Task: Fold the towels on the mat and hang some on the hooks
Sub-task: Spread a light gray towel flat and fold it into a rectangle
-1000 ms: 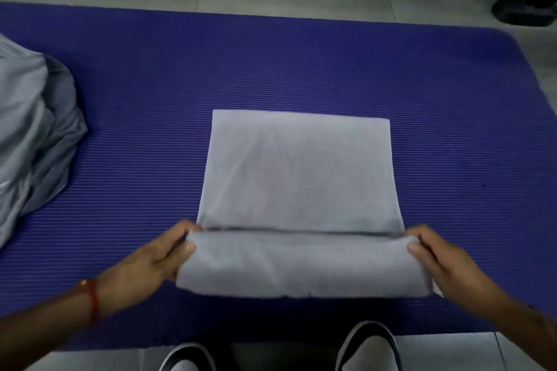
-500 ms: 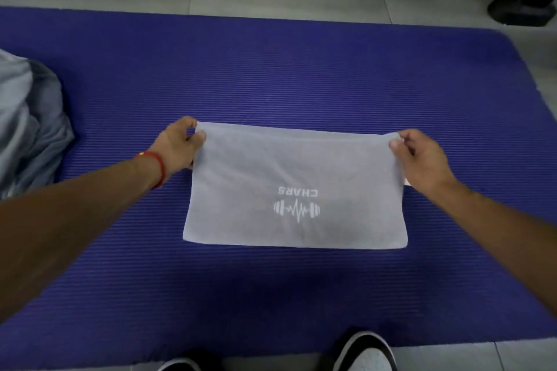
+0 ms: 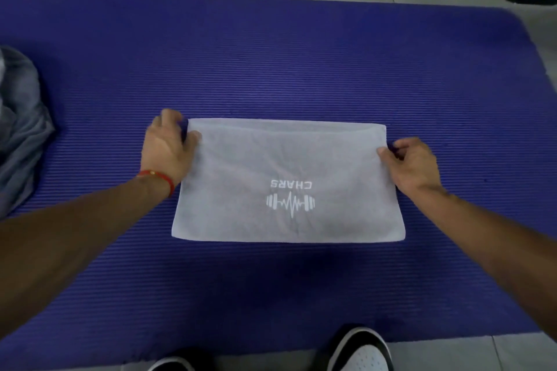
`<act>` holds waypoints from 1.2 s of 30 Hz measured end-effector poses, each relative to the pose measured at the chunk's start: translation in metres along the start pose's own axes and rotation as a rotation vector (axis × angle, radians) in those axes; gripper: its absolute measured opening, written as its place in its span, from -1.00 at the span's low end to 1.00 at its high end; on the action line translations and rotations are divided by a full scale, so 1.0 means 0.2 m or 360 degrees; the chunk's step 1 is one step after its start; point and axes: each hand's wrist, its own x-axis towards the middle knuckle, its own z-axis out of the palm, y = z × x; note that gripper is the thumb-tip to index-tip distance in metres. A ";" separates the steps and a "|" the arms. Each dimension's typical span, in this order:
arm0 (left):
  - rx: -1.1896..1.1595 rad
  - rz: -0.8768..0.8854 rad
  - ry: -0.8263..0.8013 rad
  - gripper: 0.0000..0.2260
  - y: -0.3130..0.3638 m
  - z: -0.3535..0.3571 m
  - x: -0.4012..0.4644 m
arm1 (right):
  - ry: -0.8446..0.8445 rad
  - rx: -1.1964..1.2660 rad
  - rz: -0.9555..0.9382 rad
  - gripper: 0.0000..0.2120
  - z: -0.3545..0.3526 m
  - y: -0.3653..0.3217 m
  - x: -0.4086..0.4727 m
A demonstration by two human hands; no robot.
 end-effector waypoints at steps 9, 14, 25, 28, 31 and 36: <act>0.0824 0.1350 -0.0585 -0.46 0.17 0.23 -0.66 | -0.0286 -0.0148 0.0263 -0.60 -0.02 -0.01 -0.18; 0.0857 0.1350 -0.0616 -0.44 0.14 0.25 -0.65 | -0.0395 -0.0170 0.0332 -0.70 -0.05 -0.10 -0.16; 0.0113 0.1033 -0.0831 -0.45 0.33 0.07 -0.58 | -0.0900 0.0185 0.0056 -0.82 -0.31 -0.27 -0.25; -0.0795 0.0319 -0.0982 -0.56 0.50 -0.03 -0.55 | -0.0940 0.0142 -0.0279 -0.79 -0.29 -0.52 -0.35; -0.1673 -0.0426 -0.1077 -0.70 0.63 -0.13 -0.49 | -0.0944 0.0159 -0.0442 -0.88 -0.14 -0.80 -0.48; -0.1729 -0.0676 -0.0732 -0.63 0.51 -0.23 -0.37 | -0.0992 0.0208 -0.0584 -0.83 0.19 -1.12 -0.61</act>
